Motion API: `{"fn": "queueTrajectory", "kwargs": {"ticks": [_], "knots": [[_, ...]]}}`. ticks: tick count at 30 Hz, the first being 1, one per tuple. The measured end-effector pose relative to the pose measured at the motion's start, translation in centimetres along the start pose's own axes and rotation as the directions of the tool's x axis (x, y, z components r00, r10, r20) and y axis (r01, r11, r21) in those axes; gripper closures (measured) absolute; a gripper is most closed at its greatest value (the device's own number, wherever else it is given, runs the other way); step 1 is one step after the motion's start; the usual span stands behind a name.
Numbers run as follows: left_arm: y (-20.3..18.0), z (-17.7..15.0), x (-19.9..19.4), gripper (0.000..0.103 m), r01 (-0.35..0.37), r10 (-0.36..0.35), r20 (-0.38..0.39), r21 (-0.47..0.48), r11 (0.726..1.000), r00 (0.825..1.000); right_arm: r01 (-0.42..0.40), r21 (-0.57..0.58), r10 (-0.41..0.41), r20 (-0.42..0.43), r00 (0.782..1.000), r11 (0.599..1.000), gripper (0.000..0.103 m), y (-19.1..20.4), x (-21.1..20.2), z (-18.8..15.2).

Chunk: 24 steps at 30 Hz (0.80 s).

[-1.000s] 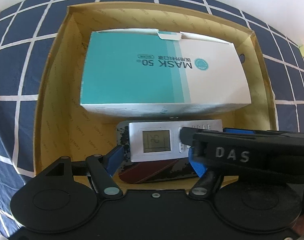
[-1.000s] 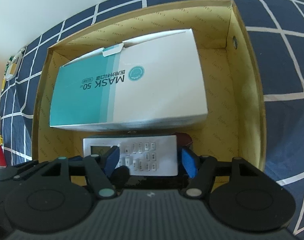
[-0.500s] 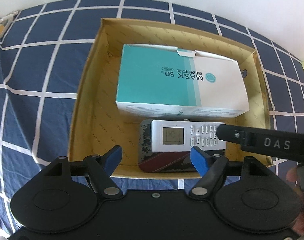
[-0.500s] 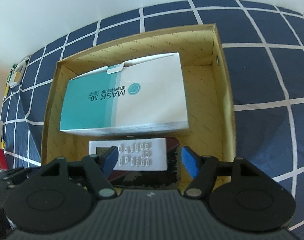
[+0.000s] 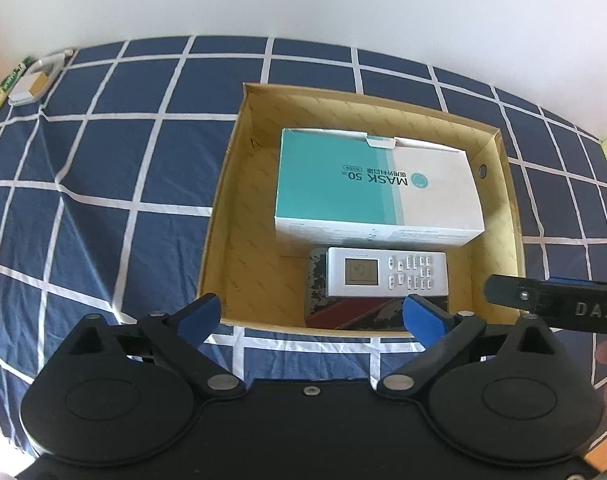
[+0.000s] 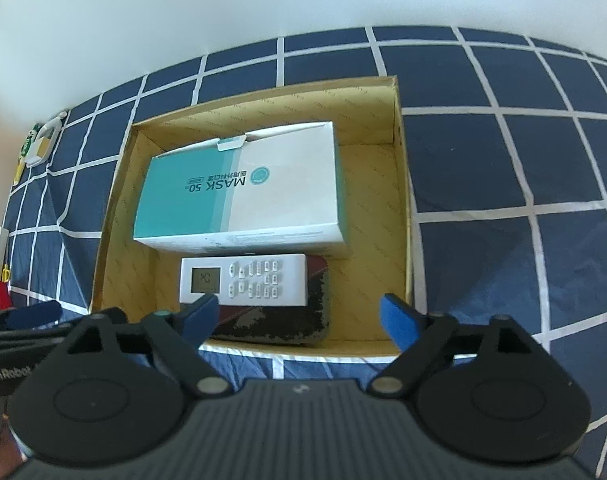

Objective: Organize objects

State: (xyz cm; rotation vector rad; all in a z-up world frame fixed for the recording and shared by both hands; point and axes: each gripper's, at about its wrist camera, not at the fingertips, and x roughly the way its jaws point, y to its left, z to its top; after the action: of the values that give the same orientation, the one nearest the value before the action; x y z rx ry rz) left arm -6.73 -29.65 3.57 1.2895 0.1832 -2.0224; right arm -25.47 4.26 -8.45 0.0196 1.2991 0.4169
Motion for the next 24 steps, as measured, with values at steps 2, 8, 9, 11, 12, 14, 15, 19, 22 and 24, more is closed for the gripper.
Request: {"fn": "queueTrajectory", "kwargs": {"ticks": [2, 8, 9, 11, 12, 14, 15, 19, 22, 24], "knots": [[0.1, -0.1, -0.4, 0.0, -0.005, 0.005, 0.012, 0.01, 1.0, 1.0, 0.004, -0.009, -0.004, 0.005, 1.0, 1.0, 0.013, -0.2, -0.6, -0.2], [0.6, -0.5, -1.4, 0.0, -0.006, 0.005, 0.018, 0.033, 0.999, 1.0, 0.029, -0.016, -0.029, 0.017, 0.999, 0.999, 0.006, -1.0, -1.9, -0.8], [0.8, -0.5, -1.5, 0.0, -0.003, 0.003, 0.017, 0.032, 0.999, 1.0, 0.031, -0.016, -0.03, 0.019, 0.999, 0.999, 0.005, -1.2, -2.1, -0.9], [1.0, -0.5, -1.8, 0.0, 0.001, -0.002, 0.02, 0.029, 1.0, 1.0, 0.028, -0.006, -0.028, 0.025, 0.999, 1.0, 0.001, -1.6, -2.5, -1.2], [1.2, -0.6, -1.9, 0.0, 0.004, -0.004, 0.021, 0.025, 1.0, 1.0, 0.028, -0.003, -0.028, 0.028, 0.999, 1.0, 0.0, -1.8, -2.6, -1.3], [1.3, -0.7, -2.2, 0.0, 0.0, -0.001, 0.028, 0.028, 1.0, 1.0, 0.037, -0.004, -0.037, 0.03, 0.999, 0.999, 0.0, -2.0, -2.9, -1.6], [1.3, -0.7, -2.3, 0.0, -0.005, 0.004, 0.03, 0.034, 0.999, 1.0, 0.041, -0.005, -0.041, 0.029, 0.999, 0.999, 0.0, -2.1, -3.0, -1.7], [1.3, -0.9, -2.5, 0.0, -0.03, 0.028, 0.032, 0.055, 0.998, 0.999, 0.054, -0.006, -0.054, 0.036, 0.998, 0.999, 0.0, -2.4, -3.4, -2.1], [1.4, -0.9, -2.6, 0.0, -0.029, 0.027, 0.041, 0.063, 0.998, 0.999, 0.062, -0.008, -0.062, 0.037, 0.997, 0.998, 0.0, -2.4, -3.6, -2.2], [1.5, -0.9, -2.7, 0.0, -0.034, 0.032, 0.046, 0.061, 0.998, 0.998, 0.063, -0.007, -0.062, 0.038, 0.997, 0.998, 0.0, -2.4, -3.7, -2.2]]}}
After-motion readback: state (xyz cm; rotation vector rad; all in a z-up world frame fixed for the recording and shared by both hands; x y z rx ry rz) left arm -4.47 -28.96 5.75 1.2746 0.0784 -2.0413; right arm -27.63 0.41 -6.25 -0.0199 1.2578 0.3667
